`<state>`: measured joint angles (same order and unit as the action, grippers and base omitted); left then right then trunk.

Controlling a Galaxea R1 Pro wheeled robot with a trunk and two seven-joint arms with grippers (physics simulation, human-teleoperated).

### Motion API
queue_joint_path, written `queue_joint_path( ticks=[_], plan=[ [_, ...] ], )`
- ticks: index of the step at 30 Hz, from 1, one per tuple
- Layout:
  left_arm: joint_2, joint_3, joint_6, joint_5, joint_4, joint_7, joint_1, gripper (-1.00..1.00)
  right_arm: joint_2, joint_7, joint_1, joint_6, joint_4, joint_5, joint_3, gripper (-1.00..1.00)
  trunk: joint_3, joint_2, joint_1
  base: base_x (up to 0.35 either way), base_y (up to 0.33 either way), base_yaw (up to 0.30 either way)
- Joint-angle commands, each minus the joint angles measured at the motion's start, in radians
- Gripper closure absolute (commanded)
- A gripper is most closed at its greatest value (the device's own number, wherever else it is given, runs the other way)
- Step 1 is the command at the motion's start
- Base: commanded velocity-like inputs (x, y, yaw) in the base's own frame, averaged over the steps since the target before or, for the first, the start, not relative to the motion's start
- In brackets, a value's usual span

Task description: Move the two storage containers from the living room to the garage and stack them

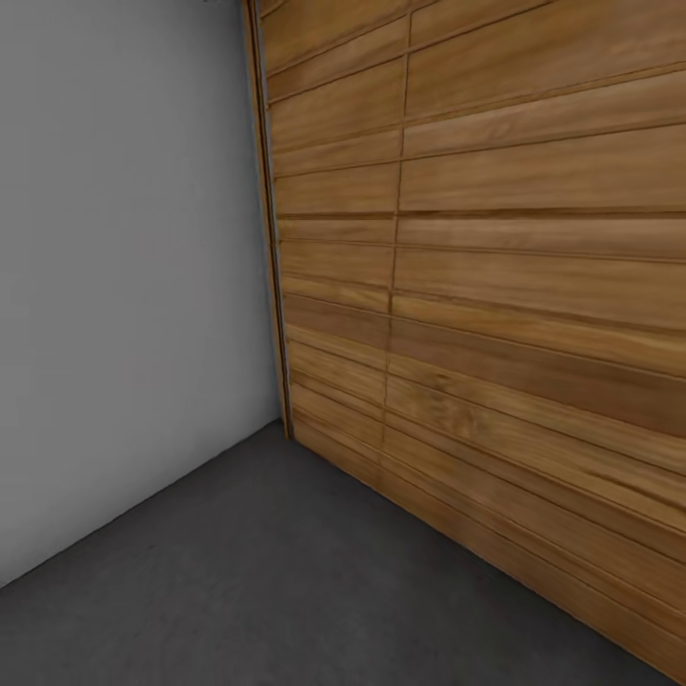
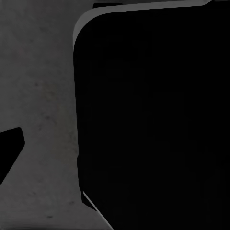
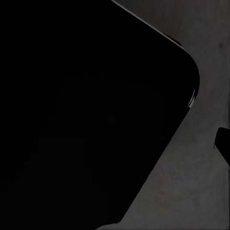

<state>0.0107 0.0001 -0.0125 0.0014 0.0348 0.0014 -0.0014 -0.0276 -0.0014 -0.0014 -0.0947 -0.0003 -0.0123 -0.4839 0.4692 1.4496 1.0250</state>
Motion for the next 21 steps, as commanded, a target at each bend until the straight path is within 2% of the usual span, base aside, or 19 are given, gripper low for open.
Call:
queue_joint_path(
  ticks=[1,21],
  plan=[
    [0.0,0.0,-0.001,0.0,0.0,0.0,0.0,-1.0,0.0,0.0,0.0,-0.003,0.0,-0.001,-0.002,-1.0,0.001,0.0,0.0,0.0,0.0,0.299],
    [0.0,-0.001,-0.001,0.0,0.0,0.0,0.0,-1.0,-0.001,0.0,0.0,-0.003,0.0,-0.002,-0.002,-1.0,0.001,0.0,0.0,0.0,0.0,0.3]
  ],
)
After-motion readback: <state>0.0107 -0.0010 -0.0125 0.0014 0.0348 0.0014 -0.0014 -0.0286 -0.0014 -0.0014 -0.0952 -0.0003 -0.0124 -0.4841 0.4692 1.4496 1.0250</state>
